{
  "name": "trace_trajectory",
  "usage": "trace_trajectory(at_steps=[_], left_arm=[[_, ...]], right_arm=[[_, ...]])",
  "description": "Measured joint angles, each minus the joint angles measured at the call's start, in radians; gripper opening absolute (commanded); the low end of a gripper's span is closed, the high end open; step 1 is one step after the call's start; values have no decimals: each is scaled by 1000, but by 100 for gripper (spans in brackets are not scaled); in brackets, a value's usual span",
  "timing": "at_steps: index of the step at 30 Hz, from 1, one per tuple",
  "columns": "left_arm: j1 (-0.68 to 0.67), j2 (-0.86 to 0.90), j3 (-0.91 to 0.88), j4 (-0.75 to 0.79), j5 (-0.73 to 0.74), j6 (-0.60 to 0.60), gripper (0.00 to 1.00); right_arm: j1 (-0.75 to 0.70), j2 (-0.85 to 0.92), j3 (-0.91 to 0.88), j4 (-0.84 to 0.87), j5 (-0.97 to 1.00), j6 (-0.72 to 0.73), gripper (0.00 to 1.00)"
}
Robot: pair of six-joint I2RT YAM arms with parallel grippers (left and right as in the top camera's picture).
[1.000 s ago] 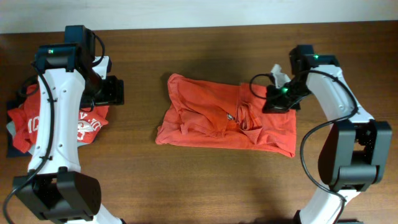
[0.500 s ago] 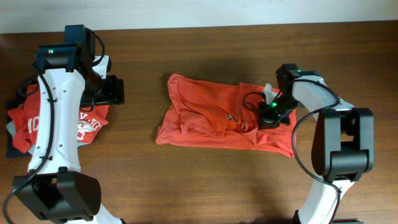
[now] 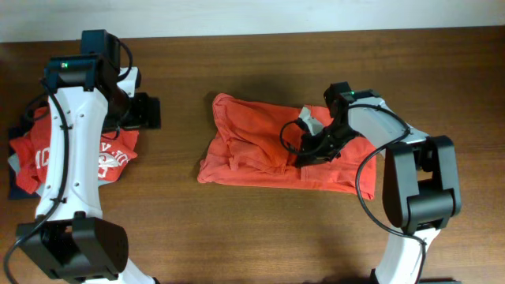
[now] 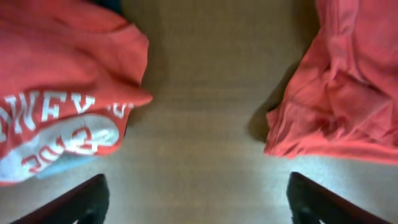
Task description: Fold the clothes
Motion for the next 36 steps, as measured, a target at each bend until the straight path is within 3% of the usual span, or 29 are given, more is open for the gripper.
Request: trace_trajectory(at_steps=[4,10,15,20,36], left_arm=[[0,0,-32,95,108,47,95],[-8,17,-289,331,338,100,99],[-56,98,-431,480,467,108,99],[-146,210,-438,547,507,103,99],[-166,275,-436,565,536,61,99]], right_arm=[[-34,-50,58,0,-55,-13,14],[-92,-266,187,0,-15,91,36],[-140,-332,202,-15,68,198,36],[-156,-329,202,-42,98,225,36],[-156,-329,202,-79,154,227,37]])
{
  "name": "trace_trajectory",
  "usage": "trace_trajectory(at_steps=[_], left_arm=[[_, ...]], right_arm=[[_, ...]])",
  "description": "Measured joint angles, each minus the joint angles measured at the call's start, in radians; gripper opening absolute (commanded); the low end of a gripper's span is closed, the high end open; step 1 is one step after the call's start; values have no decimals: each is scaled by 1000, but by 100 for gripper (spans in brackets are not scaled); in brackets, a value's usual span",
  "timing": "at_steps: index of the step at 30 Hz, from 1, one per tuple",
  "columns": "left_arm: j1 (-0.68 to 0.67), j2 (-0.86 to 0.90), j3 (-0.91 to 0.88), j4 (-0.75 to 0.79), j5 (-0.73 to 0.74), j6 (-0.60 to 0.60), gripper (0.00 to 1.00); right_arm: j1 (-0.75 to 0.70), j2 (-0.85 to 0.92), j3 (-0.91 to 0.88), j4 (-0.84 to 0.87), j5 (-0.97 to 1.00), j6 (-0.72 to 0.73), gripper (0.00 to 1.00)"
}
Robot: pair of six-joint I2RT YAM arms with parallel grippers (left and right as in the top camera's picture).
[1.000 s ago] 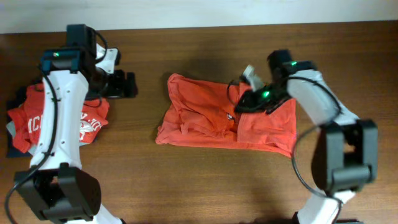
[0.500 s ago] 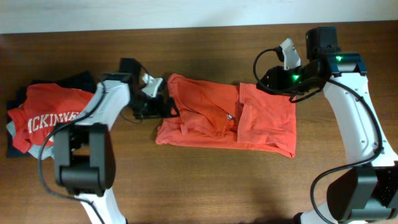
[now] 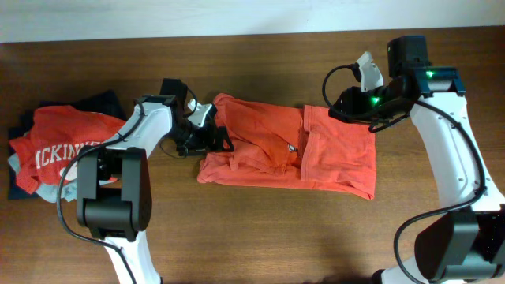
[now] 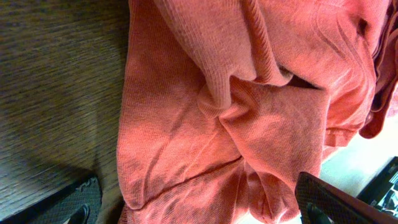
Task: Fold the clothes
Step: 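Grasp the strip's left end with the left gripper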
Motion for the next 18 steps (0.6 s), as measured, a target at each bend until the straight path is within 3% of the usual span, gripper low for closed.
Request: trace_trajectory(at_steps=[6,18], left_arm=[[0,0,0,10,1,-2,99],[-66,43,17,192,105,-103,99]], right_arm=[[0,0,0,0,7,0,37],[0,0,0,-11,8,0,37]])
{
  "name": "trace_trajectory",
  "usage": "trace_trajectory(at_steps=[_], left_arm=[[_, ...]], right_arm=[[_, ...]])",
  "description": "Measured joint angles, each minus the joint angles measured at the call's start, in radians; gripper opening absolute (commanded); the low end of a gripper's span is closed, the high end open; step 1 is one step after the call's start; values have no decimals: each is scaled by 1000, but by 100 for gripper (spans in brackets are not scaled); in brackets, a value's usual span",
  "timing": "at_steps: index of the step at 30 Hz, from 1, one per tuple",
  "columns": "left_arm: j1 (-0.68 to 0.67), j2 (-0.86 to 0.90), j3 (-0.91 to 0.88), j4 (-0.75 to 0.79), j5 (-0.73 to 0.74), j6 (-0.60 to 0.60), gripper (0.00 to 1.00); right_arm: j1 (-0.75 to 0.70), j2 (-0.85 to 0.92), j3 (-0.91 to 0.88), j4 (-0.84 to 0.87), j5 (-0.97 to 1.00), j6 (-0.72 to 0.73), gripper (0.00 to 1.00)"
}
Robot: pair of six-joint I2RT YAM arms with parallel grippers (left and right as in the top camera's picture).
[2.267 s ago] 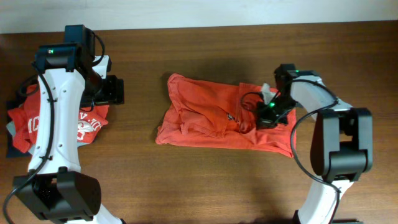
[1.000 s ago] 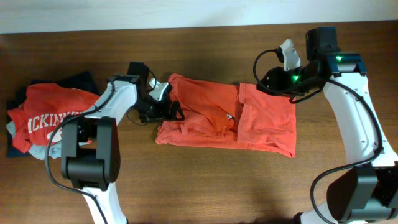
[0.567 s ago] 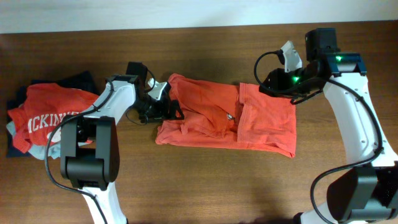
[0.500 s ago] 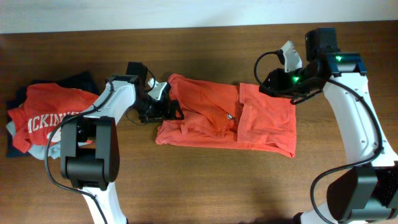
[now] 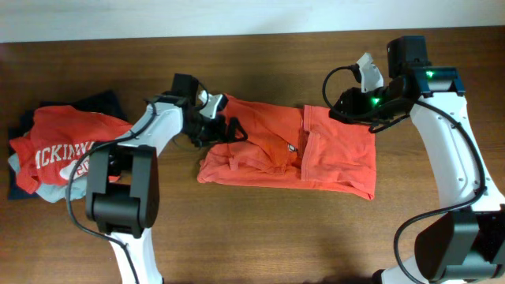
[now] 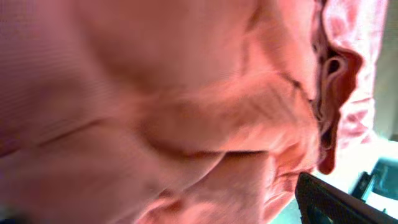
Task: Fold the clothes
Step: 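Grasp the strip's left end with the left gripper, then fold the left end rightward over the bundle with the left gripper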
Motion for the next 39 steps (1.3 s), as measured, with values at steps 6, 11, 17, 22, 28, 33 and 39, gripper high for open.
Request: trace_trajectory(at_steps=[6,11,17,22,28,33,39], left_arm=[[-47,18,3,68,26,-41,69],[-48,46,-1,80,20,-72,15],[-34,61,-5,64,26,-81,0],[13,60,3,11,32,-81,0],[61,-11,8,-63,-63,-81,1],[71,-64,19,-103,-132,-76,0],[71,-64,20,-121,-171,-76,0]], right_arm=[[0,0,0,-8,0,0,37],[0,0,0,-8,0,0,37],[0,0,0,-8,0,0,37],[0,0,0,-14,38,0,37],[0,0,0,-27,112,0,37],[-20,0,0,-27,136,15,37],[-105,0,0,-51,153,47,36]])
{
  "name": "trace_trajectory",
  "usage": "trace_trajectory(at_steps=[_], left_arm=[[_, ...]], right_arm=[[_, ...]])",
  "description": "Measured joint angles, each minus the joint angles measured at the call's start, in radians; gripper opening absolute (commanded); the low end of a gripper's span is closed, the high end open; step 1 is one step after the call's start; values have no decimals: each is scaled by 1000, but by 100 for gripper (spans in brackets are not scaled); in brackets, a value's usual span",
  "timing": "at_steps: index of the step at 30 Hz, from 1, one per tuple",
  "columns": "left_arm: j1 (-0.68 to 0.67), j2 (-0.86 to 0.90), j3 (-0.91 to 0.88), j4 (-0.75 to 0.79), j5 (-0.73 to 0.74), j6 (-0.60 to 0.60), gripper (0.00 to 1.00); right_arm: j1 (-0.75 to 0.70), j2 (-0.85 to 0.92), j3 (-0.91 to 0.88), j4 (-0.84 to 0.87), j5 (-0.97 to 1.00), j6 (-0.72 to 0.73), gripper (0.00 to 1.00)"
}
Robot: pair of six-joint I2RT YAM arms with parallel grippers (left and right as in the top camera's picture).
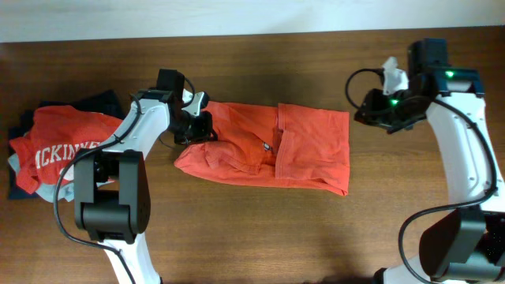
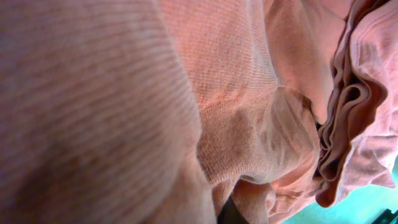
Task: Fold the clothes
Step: 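Fold the left end rightward over the bundle with the left gripper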
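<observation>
An orange garment [image 1: 268, 150] lies roughly flattened in the middle of the wooden table, with a fold line down its centre. My left gripper [image 1: 197, 126] is at its upper left corner and shut on the cloth. Orange fabric [image 2: 205, 93] fills the left wrist view, with only a dark sliver of one finger [image 2: 227, 213] showing at the bottom edge. My right gripper [image 1: 369, 114] hangs just off the garment's upper right corner, open and holding nothing, apart from the cloth.
A pile of other clothes [image 1: 55, 150], topped by a red shirt with white lettering over dark and pale pieces, sits at the table's left edge. The pale wall runs along the table's far edge [image 1: 252, 33].
The orange garment now lies further left and flatter, with my left gripper holding its upper left corner. My right arm has shifted right, off the garment's right edge.
First my left gripper was open by the pile at the left while my right gripper worked on the orange garment's right half. Then the right gripper was up off the cloth and the left gripper at its left edge. Now the left holds that corner and the garment has shifted left.
</observation>
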Motion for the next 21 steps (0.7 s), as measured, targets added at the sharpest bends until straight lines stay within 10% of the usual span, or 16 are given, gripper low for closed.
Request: trace_trajectory(at_steps=[21], left_arm=[[1,0,178,-161,-139,4,1]], right_arm=[[-187,0,0,-35,3,6,37]])
